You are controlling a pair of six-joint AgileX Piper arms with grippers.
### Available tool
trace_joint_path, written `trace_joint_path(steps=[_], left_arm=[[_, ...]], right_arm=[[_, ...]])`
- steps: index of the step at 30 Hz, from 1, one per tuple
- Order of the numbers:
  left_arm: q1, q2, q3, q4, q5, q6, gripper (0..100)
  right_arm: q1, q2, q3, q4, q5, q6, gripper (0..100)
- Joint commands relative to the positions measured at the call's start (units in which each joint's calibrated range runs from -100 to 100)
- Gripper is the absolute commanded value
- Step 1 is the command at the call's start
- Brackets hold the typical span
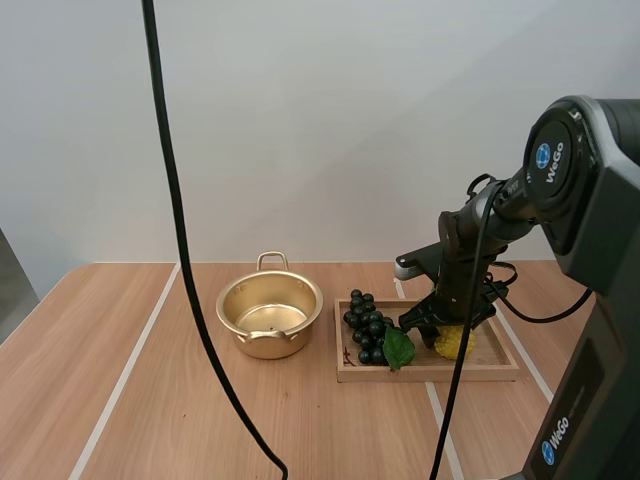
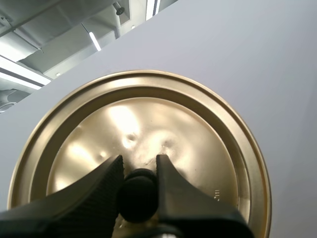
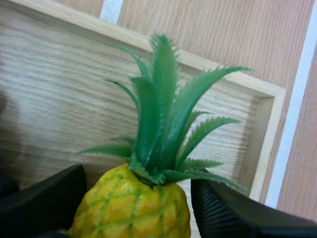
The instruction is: Open the pot, put the pineapple inside, and close it
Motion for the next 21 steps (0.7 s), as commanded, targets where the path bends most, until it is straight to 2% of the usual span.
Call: trace_joint_path(steps=[1,8,12,13,21], left_arm=[[0.20,-0.37,-0.60,-0.40,-0.98,-0.70,0],[0.20,-0.37,-0.60,-0.30,-0.24,-0.70,0],[0.20,-0.37,-0.60,-0.30,-0.24,-0.70,0],[0.20,-0.37,-0.60,-0.19,-0.24,-0.70,0],[0.20,-0.37,-0.60,-0.19,-0.24,-0.70,0]], right_arm=[[-0.16,1.91,1.14,-0.98,0.97,-0.18,100],[-0.16,1.91,1.14,-0.98,1.16,-0.31,99],[-0.16,1.91,1.14,-1.16,1.88,-0.31,23],[-0.16,1.91,1.14,-1.26,2.12,-0.31,0],[-0.16,1.91,0.53,-2.51,2.84,-0.31,0]])
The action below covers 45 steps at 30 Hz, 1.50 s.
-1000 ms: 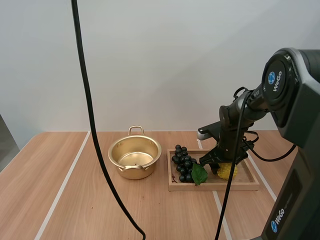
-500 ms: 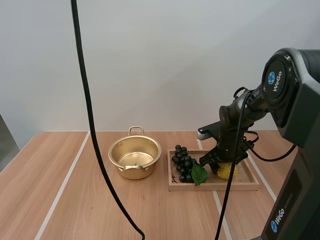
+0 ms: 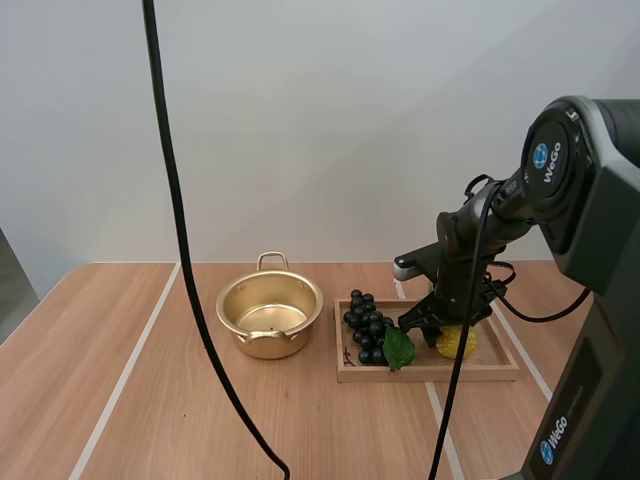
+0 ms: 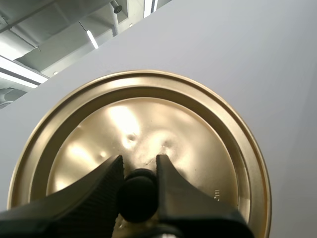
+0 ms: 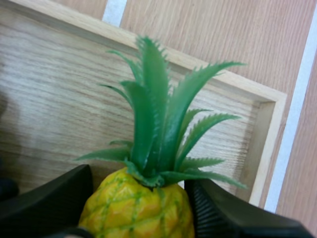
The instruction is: Open the pot, put the pineapple inside, and close it
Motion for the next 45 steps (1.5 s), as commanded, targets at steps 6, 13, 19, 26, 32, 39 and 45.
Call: trace_joint_path(steps=[6,13,19,26,32,39,45], left_arm=[[0.20,-0.37,-0.60,0.05,-1.10,-0.70,0],[0.20,-0.37,-1.85,0.28,-2.70,-0.21,0],[0.20,-0.37,-5.20,0.28,-1.98,-0.21,0],[0.20,-0.37,-9.31,0.40,1.47,-0.21,0],[0.20,-0.37,-13.64,0.40,5.66,-0.21,0],[0.20,-0.50,-18.70,1.80,16.37,-0.21,0],[0.20,-0.50,-23.18,5.55,22.47,-4.79,0]], right_arm=[[-0.16,-1.59,-5.97,-0.72,10.31,-0.31,0],[-0.16,-9.84,-19.04,5.36,20.27,-5.11,0],[-0.16,-16.05,-31.26,17.24,28.47,-11.75,0],[-0.16,-17.72,-41.82,32.54,38.98,-18.11,0],[3.63,-17.72,-44.82,34.79,40.76,-18.64,0],[9.06,-15.18,-44.82,33.51,43.05,-19.70,0],[12.37,-10.60,-44.82,33.38,43.96,-19.70,0]])
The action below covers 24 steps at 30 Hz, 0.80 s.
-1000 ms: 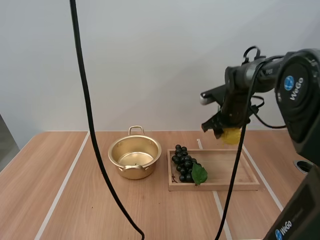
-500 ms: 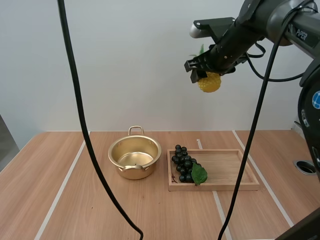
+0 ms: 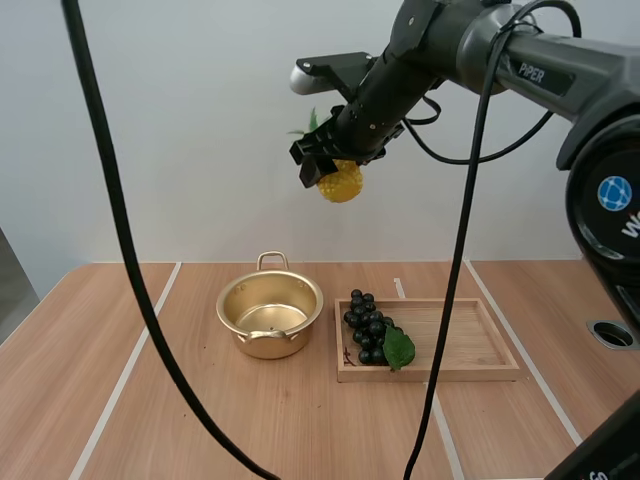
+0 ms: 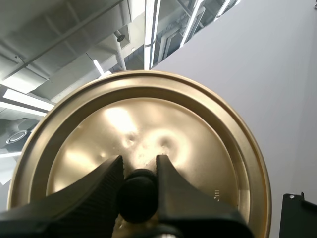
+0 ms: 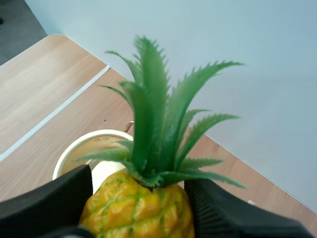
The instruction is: Open the pot, put the pineapple inside, and close it
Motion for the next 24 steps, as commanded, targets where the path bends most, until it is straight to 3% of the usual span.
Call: trace_joint_path(steps=[1,12,24], left_arm=[[0.20,-0.50,-2.29,2.53,1.62,-3.04,0],[0.20,-0.50,-5.11,9.32,5.54,-6.22,0],[0.20,-0.50,-5.11,12.30,9.61,-8.35,0]], right_arm=[[1.88,1.88,-0.41,-0.61,0.63,-0.59,0],[7.99,10.27,-0.41,-5.83,0.81,-1.00,0],[10.24,18.43,-0.41,-5.65,0.59,-1.71,0]])
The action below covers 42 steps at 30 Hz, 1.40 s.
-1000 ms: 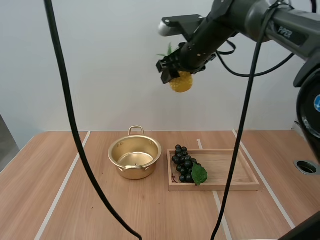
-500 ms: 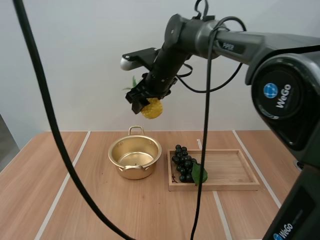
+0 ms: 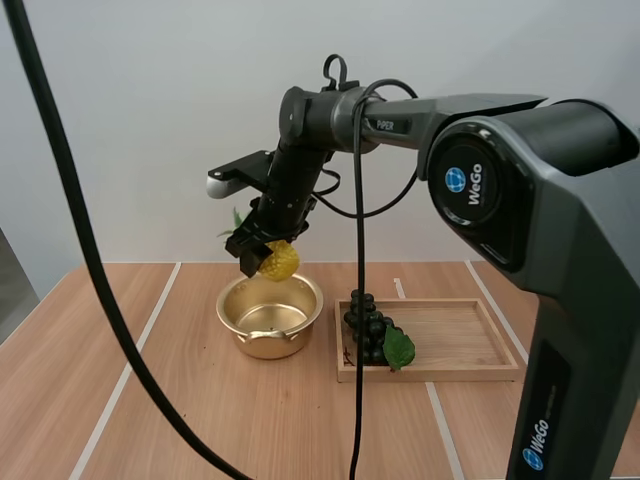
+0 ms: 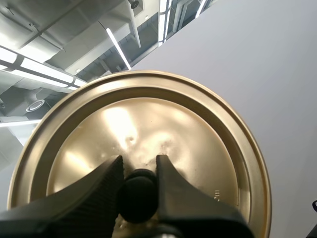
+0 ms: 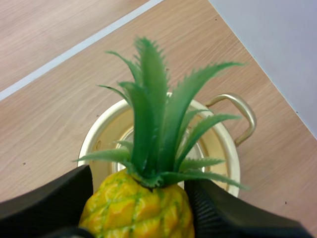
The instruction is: Open the pot, put the pineapple inside, and close it
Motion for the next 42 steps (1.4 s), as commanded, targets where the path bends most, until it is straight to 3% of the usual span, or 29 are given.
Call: trace_joint_path(steps=[1,15,30,32,35,36,37,42], left_arm=[[0.04,-0.36,-0.28,0.52,-0.99,-0.77,0],[0.04,-0.36,-0.28,0.60,-0.99,-0.77,0],[0.04,-0.36,-0.28,0.66,-1.55,-0.77,0],[0.04,-0.36,-0.28,0.66,-1.55,-0.77,0],[0.04,-0.36,-0.28,0.66,-1.55,-0.77,0],[0.04,-0.36,-0.28,0.64,-1.37,-0.77,0],[0.04,-0.36,-0.28,0.64,-1.37,-0.77,0],[0.04,-0.36,-0.28,0.64,-1.37,-0.77,0]], right_arm=[[0.43,1.39,-0.25,-0.11,0.04,-0.43,0],[0.44,9.69,-0.11,0.18,-2.12,-1.56,0],[0.44,11.17,-0.11,-0.31,-2.12,-3.05,0],[0.44,11.17,-0.11,-0.45,-2.73,-3.05,16],[0.44,11.17,-0.11,-0.76,-4.18,-3.05,80],[0.44,11.17,-0.11,-0.76,-4.65,-2.07,95],[0.44,11.17,-0.11,-0.76,-5.02,-1.38,100],[0.51,11.17,0.02,-2.76,-5.57,-1.15,100]])
